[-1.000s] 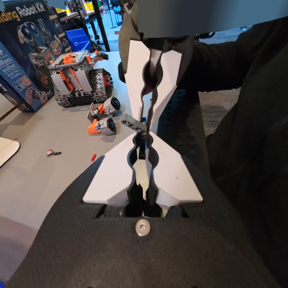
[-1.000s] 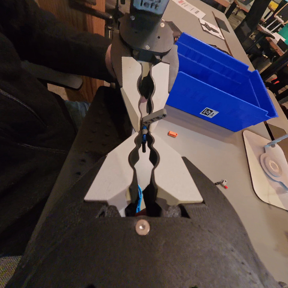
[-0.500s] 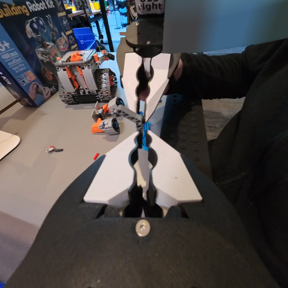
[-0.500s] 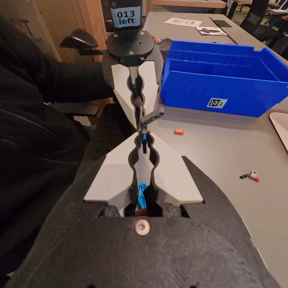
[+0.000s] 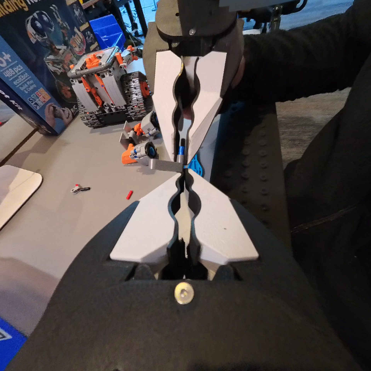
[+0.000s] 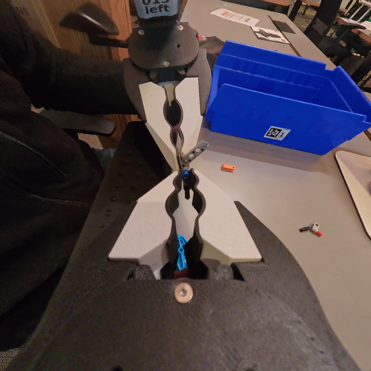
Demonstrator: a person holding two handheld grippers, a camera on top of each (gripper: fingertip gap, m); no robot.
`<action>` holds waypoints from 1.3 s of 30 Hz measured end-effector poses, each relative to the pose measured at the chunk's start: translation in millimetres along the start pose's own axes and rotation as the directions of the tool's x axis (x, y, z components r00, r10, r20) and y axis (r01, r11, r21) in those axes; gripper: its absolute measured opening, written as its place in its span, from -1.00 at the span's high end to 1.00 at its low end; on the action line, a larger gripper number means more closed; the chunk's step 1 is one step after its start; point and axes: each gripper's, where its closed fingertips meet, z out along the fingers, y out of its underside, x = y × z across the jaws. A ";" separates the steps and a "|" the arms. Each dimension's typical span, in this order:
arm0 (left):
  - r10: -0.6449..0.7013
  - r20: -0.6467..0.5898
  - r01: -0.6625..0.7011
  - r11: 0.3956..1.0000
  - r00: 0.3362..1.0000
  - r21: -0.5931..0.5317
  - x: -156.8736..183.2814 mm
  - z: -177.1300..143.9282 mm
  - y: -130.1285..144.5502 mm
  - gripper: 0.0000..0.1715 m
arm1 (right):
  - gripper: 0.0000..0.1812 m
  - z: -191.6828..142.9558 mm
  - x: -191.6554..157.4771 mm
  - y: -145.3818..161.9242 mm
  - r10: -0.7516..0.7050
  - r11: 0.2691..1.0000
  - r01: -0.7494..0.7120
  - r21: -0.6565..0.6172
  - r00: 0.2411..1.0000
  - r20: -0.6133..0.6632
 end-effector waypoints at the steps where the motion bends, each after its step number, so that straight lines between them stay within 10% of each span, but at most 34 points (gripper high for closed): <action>1: 0.010 0.004 -0.010 1.000 1.000 -0.007 0.5 0.5 0.8 1.00 | 0.97 0.2 -0.2 0.8 -0.003 1.000 0.003 -0.005 1.000 0.001; 8: -0.038 0.012 0.038 0.999 0.999 -0.001 -9.6 -0.2 -1.3 0.98 | 0.96 -3.4 13.1 0.0 0.125 0.991 -0.125 0.051 0.992 0.008; 11: -0.035 0.096 0.032 0.999 0.995 0.036 -23.2 -4.9 -7.7 0.62 | 0.96 -20.3 32.2 -13.7 0.357 0.902 -0.375 0.213 0.927 0.117; 15: 0.032 0.211 -0.035 0.999 0.977 0.010 -34.3 2.6 -8.5 0.63 | 0.96 -33.2 44.1 -18.8 0.488 0.782 -0.548 0.296 0.835 0.255; 39: 0.207 0.363 -0.233 0.972 0.908 0.028 -39.0 -21.7 -28.0 0.91 | 0.96 -21.5 31.3 -54.4 0.378 0.846 -0.420 0.327 0.907 0.187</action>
